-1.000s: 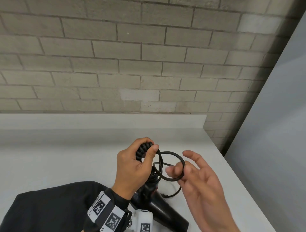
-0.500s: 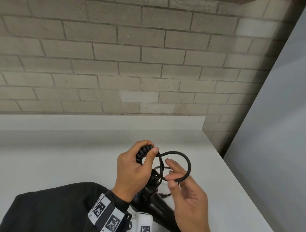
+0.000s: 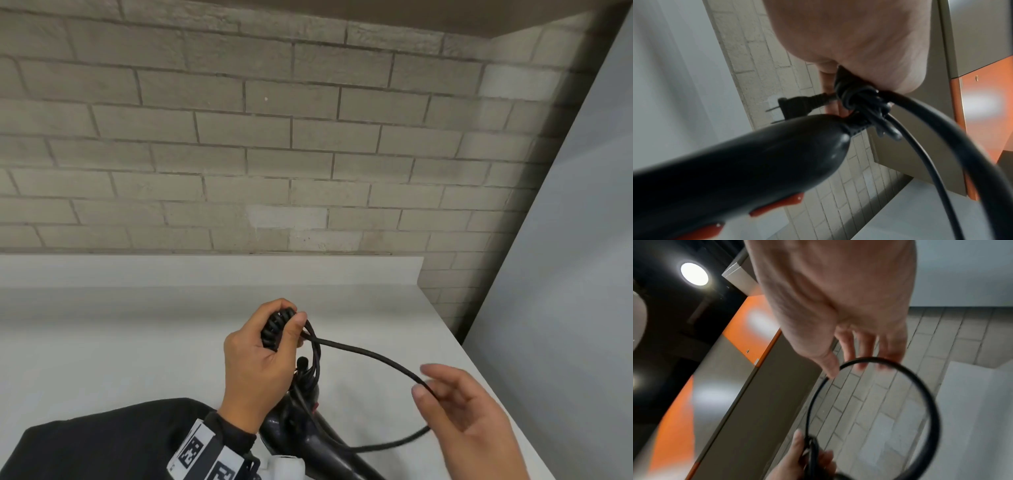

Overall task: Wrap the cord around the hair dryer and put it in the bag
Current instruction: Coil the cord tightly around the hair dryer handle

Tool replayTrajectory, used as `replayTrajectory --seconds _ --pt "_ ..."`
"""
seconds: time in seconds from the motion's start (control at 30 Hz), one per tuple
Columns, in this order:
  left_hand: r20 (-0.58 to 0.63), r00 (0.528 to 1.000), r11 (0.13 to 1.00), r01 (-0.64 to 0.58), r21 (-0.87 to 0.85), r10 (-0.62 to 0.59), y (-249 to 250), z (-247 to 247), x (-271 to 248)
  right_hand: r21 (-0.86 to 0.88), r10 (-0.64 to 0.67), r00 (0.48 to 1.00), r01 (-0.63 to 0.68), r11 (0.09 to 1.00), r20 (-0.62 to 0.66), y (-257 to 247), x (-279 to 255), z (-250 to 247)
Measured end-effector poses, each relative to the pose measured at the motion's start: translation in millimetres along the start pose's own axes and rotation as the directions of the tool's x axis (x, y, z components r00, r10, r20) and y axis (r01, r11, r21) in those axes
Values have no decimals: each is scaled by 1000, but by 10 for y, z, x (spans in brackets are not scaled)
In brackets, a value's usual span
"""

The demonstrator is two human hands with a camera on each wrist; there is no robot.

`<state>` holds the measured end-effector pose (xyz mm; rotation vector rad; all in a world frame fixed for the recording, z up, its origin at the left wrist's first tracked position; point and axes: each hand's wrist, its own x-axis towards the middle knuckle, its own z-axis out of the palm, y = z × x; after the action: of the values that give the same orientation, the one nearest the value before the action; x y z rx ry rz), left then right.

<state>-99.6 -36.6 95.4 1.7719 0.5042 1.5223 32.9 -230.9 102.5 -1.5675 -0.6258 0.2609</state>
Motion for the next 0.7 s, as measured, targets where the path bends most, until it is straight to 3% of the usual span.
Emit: replayTrajectory --seconds 0.1,0.17,0.2,0.3,0.4,0.57,0.7 --pt "-1 1000 1000 1 5 -1 37 32 -13 -149 -309 928 282 948 -208 10 -123 223" --pt "5 1000 1000 -13 18 13 45 45 -17 -178 -449 880 422 889 -158 -67 -247 404" --pt "8 1000 1000 -19 25 19 46 54 -23 -169 -461 884 444 880 -77 -72 -287 495" --pt "19 999 998 -45 54 44 56 88 -46 -241 -255 929 321 916 266 -4 -361 714" --pt "22 998 996 -58 67 57 64 89 -50 -208 -66 885 180 961 461 55 -363 832" --pt "19 998 993 -66 99 65 0 37 -41 -11 -48 880 60 998 473 -7 -310 799" --pt "40 997 991 -75 110 71 3 12 -43 187 -124 882 42 981 454 -55 -217 591"
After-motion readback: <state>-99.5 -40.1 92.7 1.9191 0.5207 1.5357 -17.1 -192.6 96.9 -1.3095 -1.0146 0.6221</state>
